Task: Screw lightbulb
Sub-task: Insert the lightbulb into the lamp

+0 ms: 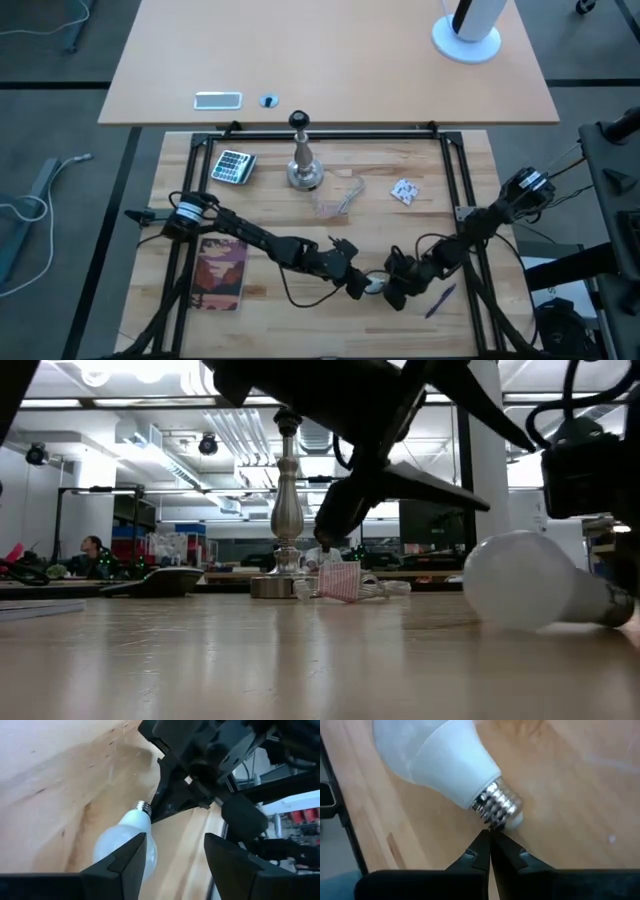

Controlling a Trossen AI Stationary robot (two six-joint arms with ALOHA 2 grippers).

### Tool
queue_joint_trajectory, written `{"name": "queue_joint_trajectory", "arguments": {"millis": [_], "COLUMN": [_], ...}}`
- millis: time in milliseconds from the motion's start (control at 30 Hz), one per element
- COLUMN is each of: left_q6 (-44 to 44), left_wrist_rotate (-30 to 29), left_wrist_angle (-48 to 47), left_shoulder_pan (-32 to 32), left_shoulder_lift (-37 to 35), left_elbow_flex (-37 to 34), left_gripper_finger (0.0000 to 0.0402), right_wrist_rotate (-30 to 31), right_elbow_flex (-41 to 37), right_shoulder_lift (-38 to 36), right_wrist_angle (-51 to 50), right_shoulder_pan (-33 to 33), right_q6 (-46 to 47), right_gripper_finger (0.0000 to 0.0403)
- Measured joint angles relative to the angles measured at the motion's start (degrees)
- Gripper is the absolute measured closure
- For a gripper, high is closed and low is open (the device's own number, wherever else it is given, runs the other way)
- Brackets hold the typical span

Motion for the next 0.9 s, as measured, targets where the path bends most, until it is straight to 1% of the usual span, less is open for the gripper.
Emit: {"name": "queue_joint_trajectory", "arguments": {"millis": [67, 133, 200, 300, 333, 400, 467, 533, 567, 633, 700, 800, 833, 900], "left_q6": [2.29, 7.27, 15.33, 33.24, 37.41, 40.60, 40.58, 39.01, 37.50, 34.34, 30.22, 21.70, 19.10, 15.10], "left_wrist_rotate": [-0.39, -0.63, -1.77, -2.22, -2.38, -2.39, -2.46, -2.54, -2.65, -2.80, -2.51, -2.37, -2.41, -2.43], "left_wrist_angle": [0.03, 0.43, 1.59, 5.61, 6.06, 5.33, 2.66, 0.52, -0.19, -1.19, -1.22, -1.10, -1.12, -1.26], "left_shoulder_pan": [0.21, 0.27, 0.29, 0.29, 0.40, 1.04, 1.95, 2.71, 2.94, 3.02, 2.89, 2.85, 2.89, 2.92], "left_shoulder_lift": [0.03, 0.03, 0.03, 0.03, -0.01, -0.02, -0.02, -0.02, -0.02, -0.02, -0.02, 0.02, 0.13, 0.24], "left_elbow_flex": [0.00, 0.00, 0.00, 0.00, 0.05, 0.11, 0.10, 0.08, 0.06, -0.02, -0.02, -0.02, -0.02, -0.09], "left_gripper_finger": [0.0206, 0.0205, 0.0205, 0.0207, 0.0207, 0.0206, 0.0204, 0.0204, 0.0204, 0.0206, 0.0211, 0.0218, 0.0219, 0.0220], "right_wrist_rotate": [0.17, 0.19, 0.19, -0.14, -0.52, -1.67, -2.31, -2.64, -1.94, 1.85, 6.80, 12.63, 13.90, 14.76], "right_elbow_flex": [-0.02, -0.02, -0.04, -0.04, -0.04, -0.05, -0.11, 0.06, 0.31, 1.12, 2.43, 5.34, 5.66, 5.33], "right_shoulder_lift": [-0.50, -0.65, -0.65, -0.62, -0.62, -0.88, -2.40, -5.50, -7.47, -12.43, -18.45, -27.04, -29.36, -32.81], "right_wrist_angle": [-0.20, -0.13, -0.20, -0.48, -0.46, -0.42, -0.43, -0.93, -1.94, -6.97, -17.54, -39.89, -47.08, -55.42], "right_shoulder_pan": [-0.44, -0.46, -0.46, -0.46, -0.46, -0.41, 0.37, 1.41, 1.92, 2.71, 3.21, 2.45, 1.58, -0.88], "right_q6": [-0.11, -0.11, -0.02, 0.36, 0.35, 0.47, 0.64, 1.04, 1.55, 3.26, 5.42, 10.57, 11.65, 11.61], "right_gripper_finger": [0.0395, 0.0395, 0.0395, 0.0395, 0.0395, 0.0395, 0.0395, 0.0395, 0.0395, 0.0396, 0.0400, 0.0402, 0.0402, 0.0402]}}
